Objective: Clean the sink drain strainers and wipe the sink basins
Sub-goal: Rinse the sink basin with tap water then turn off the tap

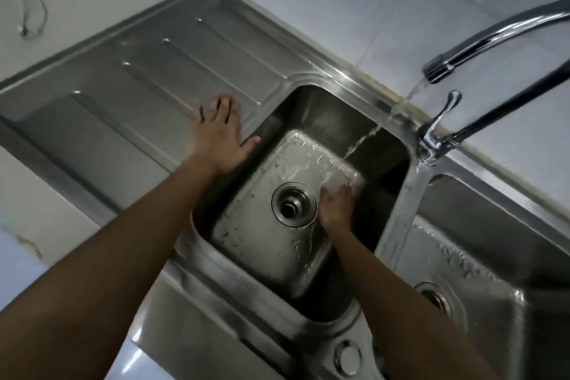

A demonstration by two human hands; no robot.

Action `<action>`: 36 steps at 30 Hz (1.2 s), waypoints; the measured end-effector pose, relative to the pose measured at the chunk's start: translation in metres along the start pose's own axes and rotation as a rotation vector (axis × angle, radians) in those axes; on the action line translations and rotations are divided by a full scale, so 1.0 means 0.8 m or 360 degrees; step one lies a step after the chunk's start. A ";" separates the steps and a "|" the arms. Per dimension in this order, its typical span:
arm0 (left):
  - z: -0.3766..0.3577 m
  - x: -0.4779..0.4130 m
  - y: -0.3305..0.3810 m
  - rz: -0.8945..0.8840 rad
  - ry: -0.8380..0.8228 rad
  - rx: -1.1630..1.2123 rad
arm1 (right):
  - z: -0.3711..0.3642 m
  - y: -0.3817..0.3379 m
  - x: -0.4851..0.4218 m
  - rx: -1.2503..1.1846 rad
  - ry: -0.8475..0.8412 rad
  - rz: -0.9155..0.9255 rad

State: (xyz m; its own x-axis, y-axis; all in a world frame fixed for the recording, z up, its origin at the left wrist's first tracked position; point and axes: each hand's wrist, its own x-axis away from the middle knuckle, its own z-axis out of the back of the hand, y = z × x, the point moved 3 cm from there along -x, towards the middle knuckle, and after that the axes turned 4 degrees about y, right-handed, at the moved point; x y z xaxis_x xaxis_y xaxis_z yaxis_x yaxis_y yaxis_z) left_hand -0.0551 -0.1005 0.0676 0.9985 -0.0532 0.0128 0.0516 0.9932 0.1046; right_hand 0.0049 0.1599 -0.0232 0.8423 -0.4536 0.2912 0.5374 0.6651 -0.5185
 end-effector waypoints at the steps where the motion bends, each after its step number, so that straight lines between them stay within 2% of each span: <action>1: -0.001 -0.002 0.000 -0.0006 0.0016 -0.0003 | -0.009 0.004 -0.009 0.0149 -0.0009 -0.0017; 5: -0.002 -0.015 0.006 -0.0006 0.0081 -0.0013 | -0.045 0.000 -0.039 0.0447 -0.0151 -0.0208; 7: -0.003 -0.018 0.005 -0.0009 0.0103 -0.0018 | -0.068 -0.015 -0.047 0.0559 -0.0230 -0.0166; 10: -0.002 -0.017 0.004 -0.0016 0.0114 -0.0038 | -0.104 -0.052 -0.052 0.0668 -0.0302 0.0210; 13: 0.005 -0.018 0.006 -0.0016 0.0117 -0.0007 | -0.130 -0.078 -0.026 0.0843 -0.0418 0.0773; 15: 0.007 -0.018 0.007 -0.0009 0.0117 0.0017 | -0.136 -0.071 0.004 0.0931 -0.0526 0.1105; 17: 0.008 -0.016 0.007 -0.0009 0.0111 0.0013 | -0.130 -0.047 0.013 0.0964 -0.0544 0.1266; 19: 0.006 -0.017 0.007 -0.0016 0.0100 0.0003 | -0.113 -0.024 -0.012 0.0949 -0.0425 0.1136; 22: 0.002 -0.017 0.008 -0.0029 0.0119 -0.0028 | -0.085 -0.015 -0.071 0.0937 -0.0165 0.0619; 24: 0.002 -0.019 0.006 -0.0020 0.0157 -0.0040 | -0.084 -0.026 -0.096 0.0894 -0.0110 0.0430; 26: 0.004 -0.018 0.006 -0.0019 0.0167 -0.0070 | -0.093 -0.048 -0.097 0.0852 -0.0133 0.0496; 29: 0.003 -0.018 0.010 -0.0011 0.0146 -0.0060 | -0.112 -0.074 -0.083 0.0930 -0.0345 0.1152; 30: 0.003 -0.019 0.009 -0.0005 0.0142 -0.0055 | -0.111 -0.077 -0.084 0.0993 -0.0422 0.1278; 32: 0.003 -0.018 0.010 -0.0010 0.0121 -0.0061 | -0.094 -0.064 -0.104 0.0972 -0.0388 0.1105; 35: 0.003 -0.016 0.009 0.0006 0.0121 -0.0034 | -0.058 -0.012 -0.113 0.1060 -0.0120 0.0854; 36: 0.003 -0.015 0.009 0.0007 0.0111 -0.0026 | -0.050 0.001 -0.108 0.1097 -0.0191 0.0785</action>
State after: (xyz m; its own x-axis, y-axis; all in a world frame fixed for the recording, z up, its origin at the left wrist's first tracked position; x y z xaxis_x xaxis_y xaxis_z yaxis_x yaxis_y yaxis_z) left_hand -0.0668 -0.0932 0.0704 0.9975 -0.0421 -0.0561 0.0469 0.9950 0.0883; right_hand -0.0689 0.1758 -0.0810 0.9643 0.0227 0.2639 -0.0194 0.9997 -0.0151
